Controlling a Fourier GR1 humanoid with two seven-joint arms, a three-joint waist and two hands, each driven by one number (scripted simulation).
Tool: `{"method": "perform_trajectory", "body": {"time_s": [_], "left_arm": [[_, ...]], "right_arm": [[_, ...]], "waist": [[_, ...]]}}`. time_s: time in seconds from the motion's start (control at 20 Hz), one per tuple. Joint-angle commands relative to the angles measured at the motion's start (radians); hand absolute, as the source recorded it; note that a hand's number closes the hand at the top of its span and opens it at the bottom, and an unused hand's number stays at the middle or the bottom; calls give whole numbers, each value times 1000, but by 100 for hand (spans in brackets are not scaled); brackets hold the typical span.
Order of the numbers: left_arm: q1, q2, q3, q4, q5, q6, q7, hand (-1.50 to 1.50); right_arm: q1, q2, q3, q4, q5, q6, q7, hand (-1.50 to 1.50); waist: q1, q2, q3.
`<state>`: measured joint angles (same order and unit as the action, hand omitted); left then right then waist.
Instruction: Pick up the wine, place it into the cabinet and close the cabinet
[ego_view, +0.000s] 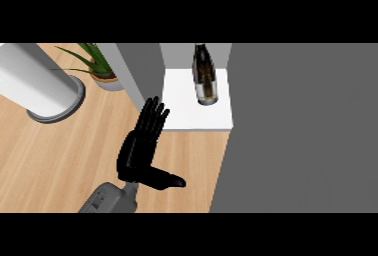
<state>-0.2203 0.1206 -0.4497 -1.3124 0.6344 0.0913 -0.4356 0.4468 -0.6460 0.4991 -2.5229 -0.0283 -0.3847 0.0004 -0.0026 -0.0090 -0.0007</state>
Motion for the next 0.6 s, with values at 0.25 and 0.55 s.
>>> {"method": "perform_trajectory", "body": {"time_s": [0.25, 0.55], "left_arm": [[168, 131, 59, -151, 21, -76, -28, -150], [180, 219, 152, -180, 50, -123, -36, -150]], "right_arm": [[80, -66, 71, -200, -86, 113, 16, -150], [69, -177, 183, -206, -43, 264, -4, 150]], "waist": [[-5, 1, 1], [-6, 2, -1]]}}
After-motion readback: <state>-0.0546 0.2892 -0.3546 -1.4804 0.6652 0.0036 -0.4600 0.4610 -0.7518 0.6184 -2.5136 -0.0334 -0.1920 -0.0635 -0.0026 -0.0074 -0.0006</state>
